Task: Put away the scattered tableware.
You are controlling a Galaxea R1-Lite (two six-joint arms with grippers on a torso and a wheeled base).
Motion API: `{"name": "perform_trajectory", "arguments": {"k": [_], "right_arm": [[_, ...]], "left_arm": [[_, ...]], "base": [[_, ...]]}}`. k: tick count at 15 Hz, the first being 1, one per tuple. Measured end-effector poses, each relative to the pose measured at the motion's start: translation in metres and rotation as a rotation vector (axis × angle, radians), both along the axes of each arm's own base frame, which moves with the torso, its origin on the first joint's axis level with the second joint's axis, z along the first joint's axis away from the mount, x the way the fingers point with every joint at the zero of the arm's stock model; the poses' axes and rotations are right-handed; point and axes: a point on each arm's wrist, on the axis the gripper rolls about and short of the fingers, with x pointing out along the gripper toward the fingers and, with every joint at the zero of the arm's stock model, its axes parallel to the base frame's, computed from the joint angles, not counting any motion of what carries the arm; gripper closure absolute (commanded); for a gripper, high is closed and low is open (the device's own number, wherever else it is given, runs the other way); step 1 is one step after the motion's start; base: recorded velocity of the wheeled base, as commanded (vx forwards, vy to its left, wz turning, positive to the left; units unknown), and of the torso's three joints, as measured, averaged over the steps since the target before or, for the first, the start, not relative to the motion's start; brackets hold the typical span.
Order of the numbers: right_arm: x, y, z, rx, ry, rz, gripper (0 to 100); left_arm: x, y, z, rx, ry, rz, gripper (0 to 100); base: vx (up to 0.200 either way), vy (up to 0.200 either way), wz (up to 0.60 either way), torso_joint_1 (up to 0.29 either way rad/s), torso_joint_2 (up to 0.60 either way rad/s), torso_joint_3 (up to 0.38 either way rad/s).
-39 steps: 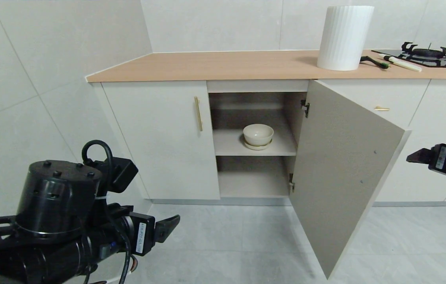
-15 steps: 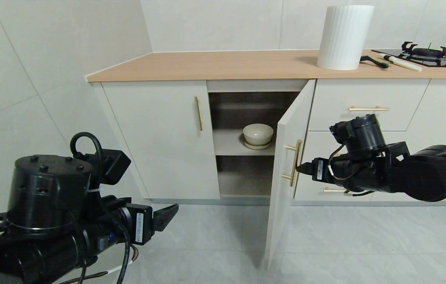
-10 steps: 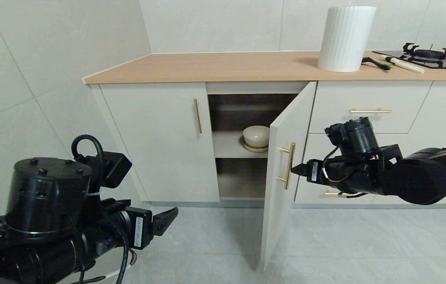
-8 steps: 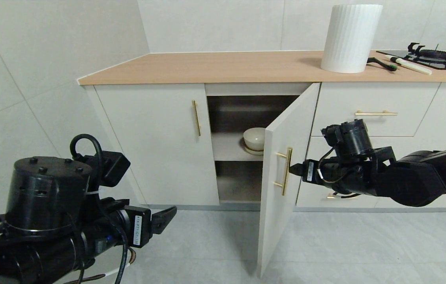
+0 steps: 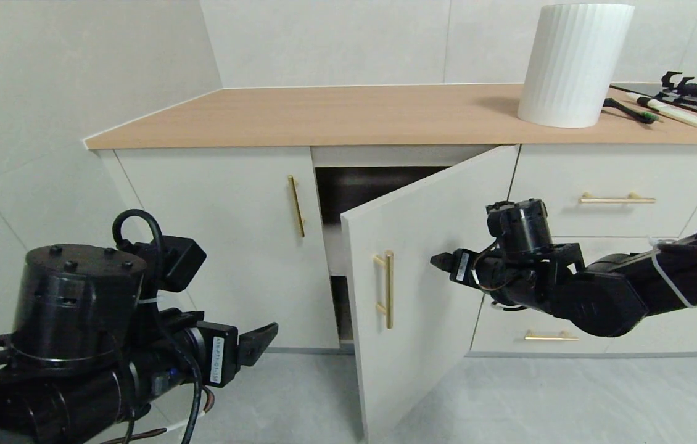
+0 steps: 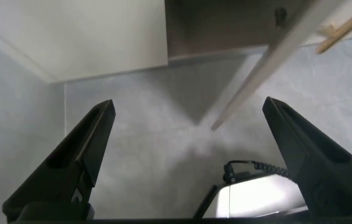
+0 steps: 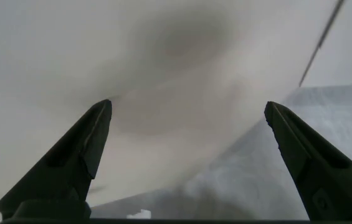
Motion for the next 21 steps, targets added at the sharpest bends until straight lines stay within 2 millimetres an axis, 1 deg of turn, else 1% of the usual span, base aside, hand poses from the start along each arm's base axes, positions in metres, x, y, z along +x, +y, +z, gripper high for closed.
{"name": "perform_trajectory", "arguments": {"k": [2, 4, 6, 10, 12, 15, 18, 21], "right_arm": [[0.003, 0.005, -0.003, 0.020, -0.016, 0.001, 0], [0.006, 0.007, -0.006, 0.053, -0.030, -0.010, 0], [0.014, 0.011, -0.003, 0.110, -0.069, -0.063, 0], [0.032, 0.018, -0.002, 0.138, -0.118, -0.184, 0], [0.038, 0.020, -0.005, 0.139, -0.123, -0.205, 0], [0.044, 0.020, -0.006, 0.150, -0.131, -0.233, 0], [0.057, 0.016, -0.005, 0.155, -0.167, -0.318, 0], [0.066, 0.012, -0.009, 0.154, -0.170, -0.346, 0]], "left_arm": [[0.000, 0.000, 0.000, 0.000, -0.001, 0.001, 0], [0.001, 0.000, 0.002, 0.000, -0.012, 0.016, 0], [0.001, 0.000, 0.003, 0.005, -0.021, 0.033, 0], [0.001, 0.000, 0.003, 0.005, -0.022, 0.033, 0], [0.001, 0.000, 0.003, 0.006, -0.021, 0.033, 0], [0.002, 0.000, 0.001, 0.009, -0.018, 0.034, 0], [0.001, 0.000, 0.001, 0.010, -0.017, 0.034, 0], [0.002, 0.000, 0.000, 0.013, -0.012, 0.033, 0]], "base": [[0.200, 0.000, 0.00, 0.002, 0.00, 0.005], [0.000, 0.000, 0.00, 0.000, 0.00, 0.000], [0.000, 0.000, 0.00, 0.000, 0.00, 0.000], [0.000, 0.000, 0.00, 0.000, 0.00, 0.000], [0.000, 0.000, 0.00, 0.000, 0.00, 0.000], [0.000, 0.000, 0.00, 0.000, 0.00, 0.000], [0.000, 0.000, 0.00, 0.000, 0.00, 0.000], [0.000, 0.000, 0.00, 0.000, 0.00, 0.000]]}}
